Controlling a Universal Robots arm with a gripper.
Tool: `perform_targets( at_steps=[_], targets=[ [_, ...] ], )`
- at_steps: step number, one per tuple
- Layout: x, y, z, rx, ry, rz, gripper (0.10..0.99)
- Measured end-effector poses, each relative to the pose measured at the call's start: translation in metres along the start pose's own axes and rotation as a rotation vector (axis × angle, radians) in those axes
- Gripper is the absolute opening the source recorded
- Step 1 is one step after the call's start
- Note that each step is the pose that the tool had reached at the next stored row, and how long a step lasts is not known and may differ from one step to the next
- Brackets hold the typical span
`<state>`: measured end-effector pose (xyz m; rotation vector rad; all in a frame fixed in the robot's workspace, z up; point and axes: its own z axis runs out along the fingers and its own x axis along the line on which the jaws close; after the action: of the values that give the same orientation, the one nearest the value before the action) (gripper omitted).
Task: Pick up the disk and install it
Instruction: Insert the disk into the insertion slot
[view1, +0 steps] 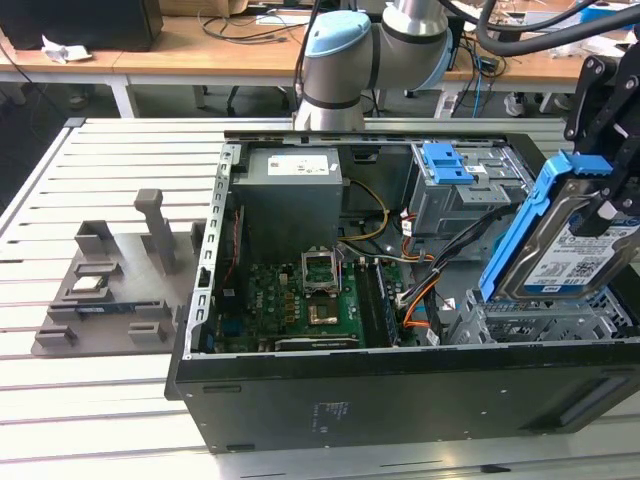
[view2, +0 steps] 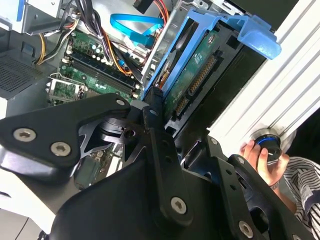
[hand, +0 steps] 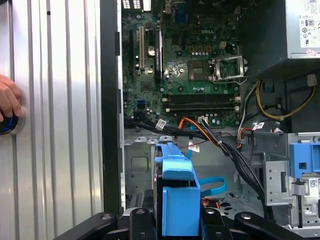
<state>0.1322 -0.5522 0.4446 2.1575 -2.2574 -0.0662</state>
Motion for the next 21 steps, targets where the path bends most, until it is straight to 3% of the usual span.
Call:
perform_targets(
  at_steps=[5,21],
  targets=[
    [-0.0049,0.0,0.0055,0.0,0.0002,0.0,0.365],
    [-0.0047,-0.0008,0.0221,0.0,0.0006,0.0,0.365]
  ],
)
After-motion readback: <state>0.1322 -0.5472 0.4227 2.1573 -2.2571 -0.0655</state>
